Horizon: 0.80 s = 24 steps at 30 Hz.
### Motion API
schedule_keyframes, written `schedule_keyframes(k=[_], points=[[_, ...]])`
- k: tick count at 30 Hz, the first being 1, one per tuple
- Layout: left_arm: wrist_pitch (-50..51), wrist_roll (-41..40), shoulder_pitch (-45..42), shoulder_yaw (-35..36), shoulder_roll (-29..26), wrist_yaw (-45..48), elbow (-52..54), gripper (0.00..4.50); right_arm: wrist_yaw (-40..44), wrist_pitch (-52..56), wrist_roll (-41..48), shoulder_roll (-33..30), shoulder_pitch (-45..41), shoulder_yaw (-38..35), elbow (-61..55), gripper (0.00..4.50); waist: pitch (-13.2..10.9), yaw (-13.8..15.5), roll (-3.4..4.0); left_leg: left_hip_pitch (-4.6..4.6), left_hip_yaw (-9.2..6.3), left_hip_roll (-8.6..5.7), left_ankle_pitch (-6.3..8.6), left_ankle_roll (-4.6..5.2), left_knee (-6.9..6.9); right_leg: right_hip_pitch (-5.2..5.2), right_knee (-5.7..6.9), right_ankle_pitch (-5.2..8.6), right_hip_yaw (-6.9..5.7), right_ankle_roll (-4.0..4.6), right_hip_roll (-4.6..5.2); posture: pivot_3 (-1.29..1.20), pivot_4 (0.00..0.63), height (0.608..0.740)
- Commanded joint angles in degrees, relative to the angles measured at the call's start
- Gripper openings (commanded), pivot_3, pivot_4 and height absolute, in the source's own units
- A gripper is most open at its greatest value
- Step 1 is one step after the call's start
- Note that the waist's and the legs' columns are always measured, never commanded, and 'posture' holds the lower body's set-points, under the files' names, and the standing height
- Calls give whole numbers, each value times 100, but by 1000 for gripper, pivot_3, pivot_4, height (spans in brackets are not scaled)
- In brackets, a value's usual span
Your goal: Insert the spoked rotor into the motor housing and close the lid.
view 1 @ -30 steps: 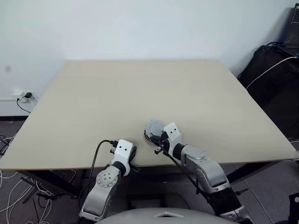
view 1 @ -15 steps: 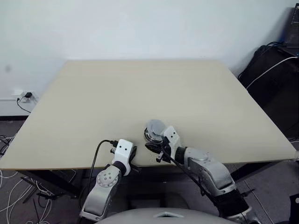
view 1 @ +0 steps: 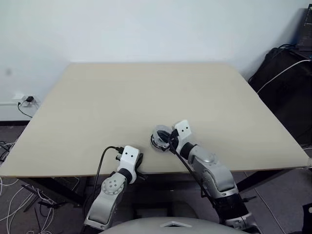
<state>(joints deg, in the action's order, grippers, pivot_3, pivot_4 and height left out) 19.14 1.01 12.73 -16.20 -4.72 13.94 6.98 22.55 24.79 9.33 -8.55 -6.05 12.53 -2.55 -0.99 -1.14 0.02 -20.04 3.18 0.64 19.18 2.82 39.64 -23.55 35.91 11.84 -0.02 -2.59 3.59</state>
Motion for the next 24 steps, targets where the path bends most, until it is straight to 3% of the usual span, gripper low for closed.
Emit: schedule_keyframes(k=[1,9,18,24], points=[[-169,-50,-74,4,21,24,80,0,-338,-387,-280,177,-325,-58,477,40,0,-7,2,-1,-1,0,0,0,-1,-1,0,0,0,0,0,0,0,740],[-184,-36,-32,8,19,-11,134,0,-465,-607,-384,380,-612,-230,1136,40,0,-23,3,1,-1,2,0,0,-1,1,1,0,1,0,0,0,0,740],[-144,-28,-27,-14,17,-12,211,0,-87,442,-545,144,-524,147,1014,40,16,-37,8,9,-1,9,0,0,-1,9,2,0,1,1,0,0,0,740],[-111,-31,-28,-30,17,-4,242,0,-127,470,-481,164,-484,77,754,40,27,-38,7,21,-1,15,0,0,-1,18,3,0,0,0,0,0,0,740]])
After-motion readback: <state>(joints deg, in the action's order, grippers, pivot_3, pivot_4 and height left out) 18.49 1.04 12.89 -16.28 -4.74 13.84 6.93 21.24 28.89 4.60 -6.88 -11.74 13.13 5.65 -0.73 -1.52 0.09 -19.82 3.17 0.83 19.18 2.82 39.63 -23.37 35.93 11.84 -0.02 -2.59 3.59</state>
